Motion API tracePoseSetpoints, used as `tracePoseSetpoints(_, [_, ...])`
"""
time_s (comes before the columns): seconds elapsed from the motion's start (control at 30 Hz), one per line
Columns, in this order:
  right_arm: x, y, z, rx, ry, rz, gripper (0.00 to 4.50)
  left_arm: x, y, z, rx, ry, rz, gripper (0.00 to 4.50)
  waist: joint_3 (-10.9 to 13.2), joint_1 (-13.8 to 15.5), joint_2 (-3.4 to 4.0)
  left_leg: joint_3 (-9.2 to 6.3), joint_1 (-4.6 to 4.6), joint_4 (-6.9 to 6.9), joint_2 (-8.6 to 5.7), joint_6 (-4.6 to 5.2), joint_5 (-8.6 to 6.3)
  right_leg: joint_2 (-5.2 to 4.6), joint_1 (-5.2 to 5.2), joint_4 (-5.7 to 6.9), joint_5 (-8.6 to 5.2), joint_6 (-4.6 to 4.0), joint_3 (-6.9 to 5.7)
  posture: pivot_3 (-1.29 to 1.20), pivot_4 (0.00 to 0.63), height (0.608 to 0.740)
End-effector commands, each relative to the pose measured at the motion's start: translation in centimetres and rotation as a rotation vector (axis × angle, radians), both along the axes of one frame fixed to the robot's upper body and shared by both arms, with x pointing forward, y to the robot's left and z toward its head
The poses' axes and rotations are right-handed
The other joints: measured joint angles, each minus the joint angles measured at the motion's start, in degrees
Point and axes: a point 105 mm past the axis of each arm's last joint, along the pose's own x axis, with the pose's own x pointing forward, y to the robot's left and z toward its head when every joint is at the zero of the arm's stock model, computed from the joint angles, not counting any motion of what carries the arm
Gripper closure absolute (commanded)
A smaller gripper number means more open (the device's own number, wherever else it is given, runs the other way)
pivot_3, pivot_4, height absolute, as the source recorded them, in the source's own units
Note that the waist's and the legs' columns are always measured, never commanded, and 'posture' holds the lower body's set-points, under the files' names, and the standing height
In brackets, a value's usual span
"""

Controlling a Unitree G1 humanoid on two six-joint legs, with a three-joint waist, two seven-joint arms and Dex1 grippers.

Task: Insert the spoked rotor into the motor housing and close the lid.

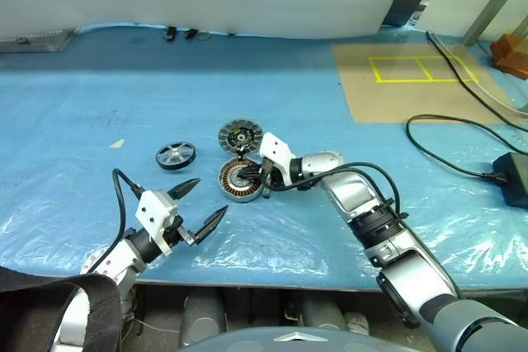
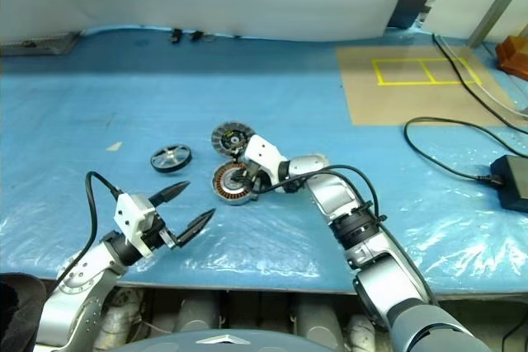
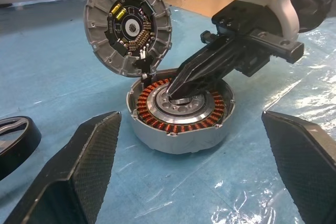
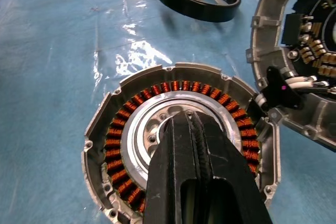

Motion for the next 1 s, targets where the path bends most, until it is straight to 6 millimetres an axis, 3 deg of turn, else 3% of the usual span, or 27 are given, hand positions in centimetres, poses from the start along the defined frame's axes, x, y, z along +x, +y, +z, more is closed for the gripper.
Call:
tracePoseSetpoints(0.03, [0.5, 0.5, 1.9, 0.068, -0.018, 0.012, 4.46, 0.0, 0.0, 0.6, 0.006, -0.034, -0.008, 0.00, 0.0, 0.0, 0.00, 0.00, 0.01, 0.01, 0.00, 0.00, 0.00, 0.00, -0.01, 0.00, 0.00, 0.00, 0.00, 0.00, 0.150, 0.740])
tracePoseSetpoints(0.2, [0.2, 0.5, 1.5, 0.055, 0.009, 0.051, 4.46, 0.0, 0.0, 0.6, 0.006, -0.036, -0.005, 0.00, 0.0, 0.1, 0.00, 0.00, -0.01, 0.04, -0.01, 0.00, 0.00, -0.02, -0.06, 0.00, 0.00, -0.01, 0.00, 0.00, 0.150, 0.740])
tracePoseSetpoints(0.7, [-1.3, -1.0, -2.5, -0.171, 0.009, 0.132, 4.46, -0.3, 0.3, 0.5, 0.011, -0.028, 0.005, 0.00, 0.0, 0.1, 0.00, 0.00, 0.02, 0.02, -0.01, 0.01, -0.01, -0.02, 0.09, -0.01, -0.01, 0.01, 0.00, 0.00, 0.150, 0.740])
tracePoseSetpoints(0.83, [-0.3, -0.4, -1.6, -0.113, -0.017, 0.076, 4.46, -0.2, 0.3, 0.5, 0.011, -0.031, 0.007, 0.00, 0.0, 0.1, 0.00, 0.00, 0.10, 0.03, -0.02, 0.01, -0.01, -0.04, 0.18, -0.01, -0.03, 0.04, 0.00, 0.00, 0.150, 0.740])
tracePoseSetpoints(1.0, [-1.2, 1.3, 2.6, 0.184, 0.127, 0.113, 4.46, -0.1, 0.3, 0.5, 0.011, -0.032, 0.009, 0.00, 0.0, 0.1, 0.01, -0.02, 0.09, 0.03, 0.00, 0.01, -0.01, -0.02, 0.07, 0.01, -0.02, 0.03, 0.00, 0.00, 0.150, 0.740])
